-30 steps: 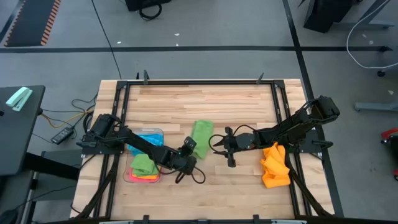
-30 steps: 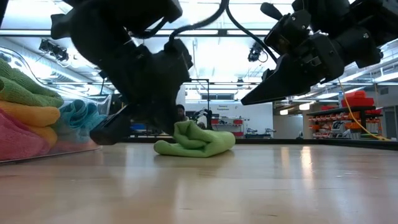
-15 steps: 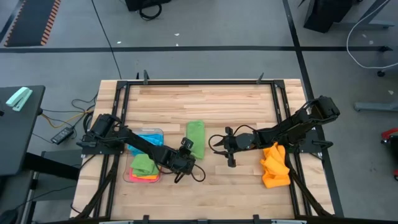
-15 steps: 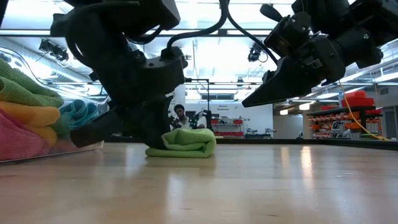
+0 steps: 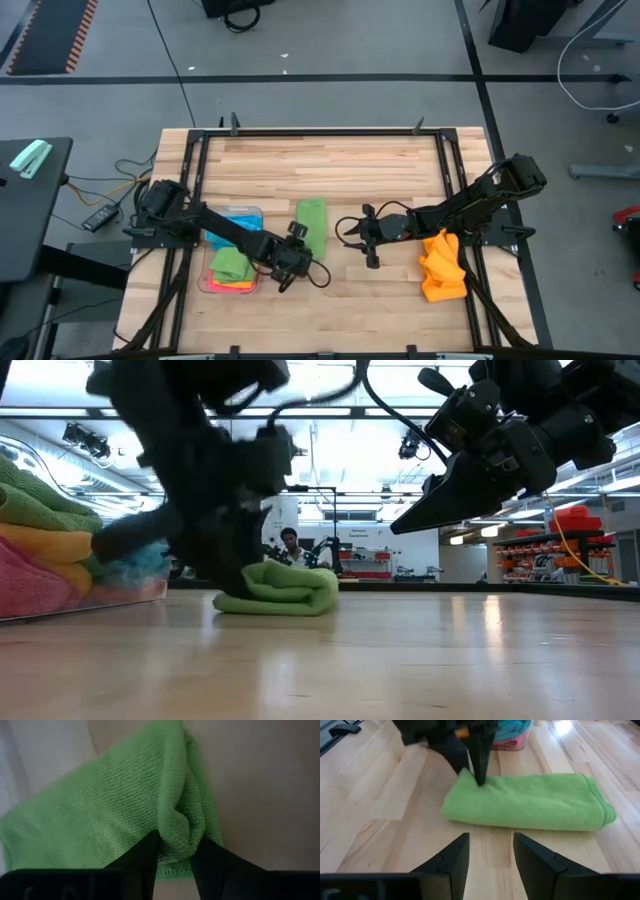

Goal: Fold microfiber towels
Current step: Fold the green microfiber cloth

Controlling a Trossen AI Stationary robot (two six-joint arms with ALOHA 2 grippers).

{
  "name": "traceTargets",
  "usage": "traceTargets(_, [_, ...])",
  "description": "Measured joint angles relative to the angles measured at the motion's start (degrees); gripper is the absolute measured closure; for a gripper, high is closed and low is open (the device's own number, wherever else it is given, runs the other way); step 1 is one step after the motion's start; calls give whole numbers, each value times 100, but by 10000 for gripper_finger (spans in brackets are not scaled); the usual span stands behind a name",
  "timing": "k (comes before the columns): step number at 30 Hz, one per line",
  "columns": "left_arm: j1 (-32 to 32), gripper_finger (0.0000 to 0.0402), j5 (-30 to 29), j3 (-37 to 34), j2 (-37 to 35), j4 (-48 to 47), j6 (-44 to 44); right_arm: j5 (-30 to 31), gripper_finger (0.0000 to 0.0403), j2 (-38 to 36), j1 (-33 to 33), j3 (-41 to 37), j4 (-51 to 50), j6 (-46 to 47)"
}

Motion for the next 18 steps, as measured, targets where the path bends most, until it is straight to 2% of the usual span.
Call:
traceTargets(9, [-1, 286, 250, 64, -480, -607, -154, 1, 242, 0, -1, -2, -106, 16])
traceTargets(14, [24, 288, 257, 76, -699, -22, -363, 1, 242, 0, -1, -2, -105, 13])
traceTargets(18, [185, 297, 269, 88, -656, 676, -1006, 1, 242, 0, -1, -2, -60, 13])
